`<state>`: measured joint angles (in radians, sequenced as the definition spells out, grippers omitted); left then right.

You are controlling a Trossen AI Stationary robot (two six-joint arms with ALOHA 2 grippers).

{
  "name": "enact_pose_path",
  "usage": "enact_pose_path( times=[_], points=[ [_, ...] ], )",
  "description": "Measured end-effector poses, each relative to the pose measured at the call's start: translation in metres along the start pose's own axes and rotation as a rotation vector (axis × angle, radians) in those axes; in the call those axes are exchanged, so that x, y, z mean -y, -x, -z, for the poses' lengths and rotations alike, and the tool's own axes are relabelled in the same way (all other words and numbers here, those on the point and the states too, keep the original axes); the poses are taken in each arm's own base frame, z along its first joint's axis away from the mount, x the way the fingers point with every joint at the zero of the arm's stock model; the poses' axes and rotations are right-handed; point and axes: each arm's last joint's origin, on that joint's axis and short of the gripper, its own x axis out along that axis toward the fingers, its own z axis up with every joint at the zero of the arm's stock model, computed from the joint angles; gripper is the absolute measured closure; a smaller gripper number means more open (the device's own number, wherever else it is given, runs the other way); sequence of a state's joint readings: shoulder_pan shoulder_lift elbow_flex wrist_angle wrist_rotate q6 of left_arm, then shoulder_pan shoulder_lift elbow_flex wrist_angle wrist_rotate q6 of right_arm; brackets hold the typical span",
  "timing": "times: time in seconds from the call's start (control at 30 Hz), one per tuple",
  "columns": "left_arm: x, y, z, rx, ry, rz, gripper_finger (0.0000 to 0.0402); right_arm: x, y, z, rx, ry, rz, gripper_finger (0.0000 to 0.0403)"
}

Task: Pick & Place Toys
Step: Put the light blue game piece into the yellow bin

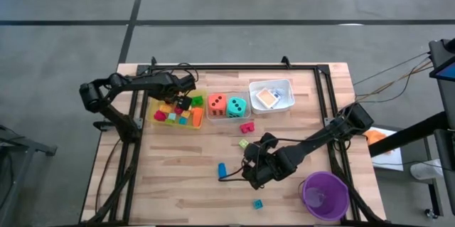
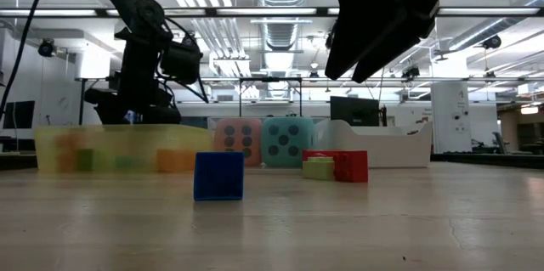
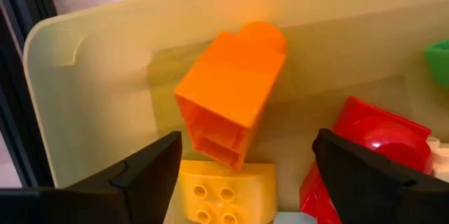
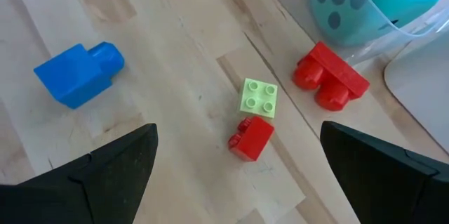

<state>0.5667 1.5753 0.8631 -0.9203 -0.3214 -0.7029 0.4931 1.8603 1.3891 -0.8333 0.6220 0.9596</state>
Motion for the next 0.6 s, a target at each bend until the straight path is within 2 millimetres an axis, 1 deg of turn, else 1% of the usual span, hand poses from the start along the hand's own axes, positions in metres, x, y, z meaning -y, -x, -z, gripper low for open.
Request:
enact_pose_path(
  times=[0.4, 0.6],
  points=[
    [0.0000, 0.0006, -0.0006, 0.003, -0.050, 0.002, 0.0082, -0.0001, 0.0000, 0.0000, -0.002, 0.002, -0.002, 0.0008],
    [-0.0060, 0.0028, 0.0053, -0.070, -0.100, -0.054, 0.0082, 0.0000, 0.0000, 0.0001, -0.002, 0.003, -0.001, 0.0008]
  ],
)
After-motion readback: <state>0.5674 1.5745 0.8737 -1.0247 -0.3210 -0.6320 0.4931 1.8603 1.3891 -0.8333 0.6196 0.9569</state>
